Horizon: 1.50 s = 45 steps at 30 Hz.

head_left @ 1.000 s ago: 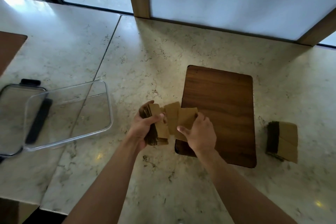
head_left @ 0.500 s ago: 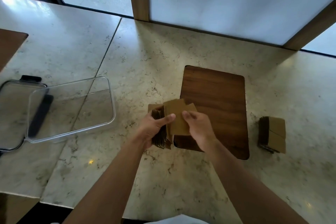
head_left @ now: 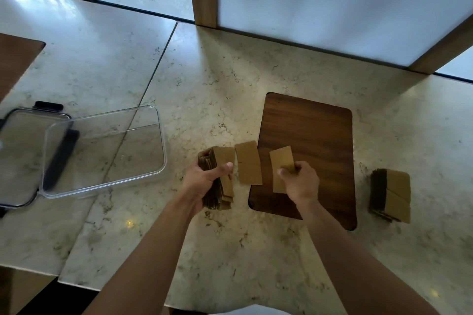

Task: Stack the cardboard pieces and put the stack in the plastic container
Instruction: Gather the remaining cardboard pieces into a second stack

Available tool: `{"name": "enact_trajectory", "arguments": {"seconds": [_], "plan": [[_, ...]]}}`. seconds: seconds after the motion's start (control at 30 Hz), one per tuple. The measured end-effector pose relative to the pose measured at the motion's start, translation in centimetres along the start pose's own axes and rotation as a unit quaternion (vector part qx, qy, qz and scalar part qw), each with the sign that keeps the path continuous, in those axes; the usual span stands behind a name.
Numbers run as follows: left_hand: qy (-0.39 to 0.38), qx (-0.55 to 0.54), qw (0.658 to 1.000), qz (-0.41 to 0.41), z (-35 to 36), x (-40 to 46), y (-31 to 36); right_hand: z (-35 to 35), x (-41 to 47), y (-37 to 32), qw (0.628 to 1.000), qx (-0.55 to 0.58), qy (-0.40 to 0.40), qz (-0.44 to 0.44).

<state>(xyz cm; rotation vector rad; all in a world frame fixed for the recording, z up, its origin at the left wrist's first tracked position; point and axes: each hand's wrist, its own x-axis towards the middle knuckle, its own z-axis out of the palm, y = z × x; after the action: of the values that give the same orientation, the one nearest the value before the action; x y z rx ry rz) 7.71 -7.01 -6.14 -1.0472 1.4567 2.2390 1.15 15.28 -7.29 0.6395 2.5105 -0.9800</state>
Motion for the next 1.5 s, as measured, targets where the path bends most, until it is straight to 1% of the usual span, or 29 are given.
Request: {"name": "enact_trajectory", "arguments": {"seconds": [0.07,0.2,0.27,0.3,0.33,0.37,0.4,0.43,0.47,0.5,0.6,0.7,0.73,0.87,1.0,1.03,1.1,1.17,1.23,1.3,1.33,1.4,1.47,1.5], "plan": [[0.000,0.006,1.000,0.005,0.3,0.2,0.2,-0.4,0.4,-0.2,0.998,0.067,-0.014,0.015],[-0.011,0.013,1.000,0.007,1.3,0.5,0.5,-0.4,-1.2,-2.2,0.985,0.158,-0.067,-0.018],[-0.025,0.023,0.999,-0.003,1.8,0.5,0.6,0.8,-2.7,-3.5,0.974,0.193,-0.118,-0.018],[-0.025,0.024,0.999,-0.011,2.0,0.4,0.6,1.7,-3.4,-4.0,0.970,0.190,-0.151,-0.032],[-0.014,0.019,1.000,-0.016,2.1,0.4,0.7,2.6,-3.8,-4.3,0.969,0.166,-0.175,-0.059],[0.004,0.009,1.000,-0.018,2.0,0.3,0.8,3.5,-3.7,-4.2,0.971,0.135,-0.177,-0.090],[0.028,-0.001,0.999,-0.021,1.6,0.2,0.9,4.1,-3.4,-4.2,0.976,0.103,-0.154,-0.117],[0.048,-0.010,0.998,-0.027,1.1,0.0,1.0,4.3,-2.8,-4.0,0.982,0.072,-0.108,-0.134],[0.062,-0.019,0.997,-0.035,0.6,0.0,1.0,4.3,-2.0,-3.8,0.987,0.048,-0.055,-0.141],[0.069,-0.030,0.996,-0.043,-0.2,0.0,1.0,4.3,-1.5,-3.9,0.989,0.027,-0.021,-0.142],[0.084,-0.061,0.993,-0.056,-1.1,-0.2,1.1,5.1,-1.2,-3.9,0.987,-0.064,-0.028,-0.146],[0.110,-0.025,0.993,-0.045,-1.1,0.1,0.7,6.0,-2.1,-4.0,0.977,-0.135,0.025,-0.163],[0.112,-0.026,0.993,-0.042,-1.2,0.2,0.7,6.1,-2.2,-4.0,0.975,-0.157,0.027,-0.158],[0.130,-0.047,0.990,-0.026,-1.2,0.4,0.6,6.2,-2.4,-4.5,0.967,-0.211,0.027,-0.138],[0.146,-0.078,0.986,-0.022,-1.4,0.5,0.9,6.8,-3.0,-5.2,0.952,-0.265,0.011,-0.152],[0.143,-0.088,0.986,-0.025,-1.5,0.5,0.9,6.9,-2.9,-5.2,0.958,-0.245,-0.002,-0.146],[0.132,-0.106,0.985,-0.025,-1.7,0.4,1.0,6.6,-2.1,-5.3,0.983,-0.141,-0.042,-0.108],[0.135,-0.116,0.984,-0.022,-2.2,0.3,1.0,5.6,-0.9,-5.1,0.995,-0.040,-0.060,-0.062],[0.147,-0.104,0.983,-0.016,-2.6,0.2,1.1,4.4,0.3,-4.7,0.999,0.036,-0.019,-0.012],[0.156,-0.076,0.985,-0.016,-2.9,0.1,0.8,3.4,0.6,-4.4,0.992,0.118,0.009,0.033],[0.160,-0.061,0.985,-0.016,-3.0,0.1,0.7,3.3,0.3,-4.5,0.987,0.158,-0.002,0.038],[0.170,-0.027,0.985,-0.004,-3.0,0.0,0.4,3.7,-1.0,-5.1,0.979,0.193,-0.068,0.012],[0.168,0.006,0.986,0.008,-2.8,-0.3,0.6,5.1,-3.1,-6.2,0.974,0.179,-0.137,-0.018],[0.160,0.014,0.987,0.009,-2.8,-0.5,0.8,6.2,-3.9,-6.6,0.975,0.163,-0.152,-0.026]]}}
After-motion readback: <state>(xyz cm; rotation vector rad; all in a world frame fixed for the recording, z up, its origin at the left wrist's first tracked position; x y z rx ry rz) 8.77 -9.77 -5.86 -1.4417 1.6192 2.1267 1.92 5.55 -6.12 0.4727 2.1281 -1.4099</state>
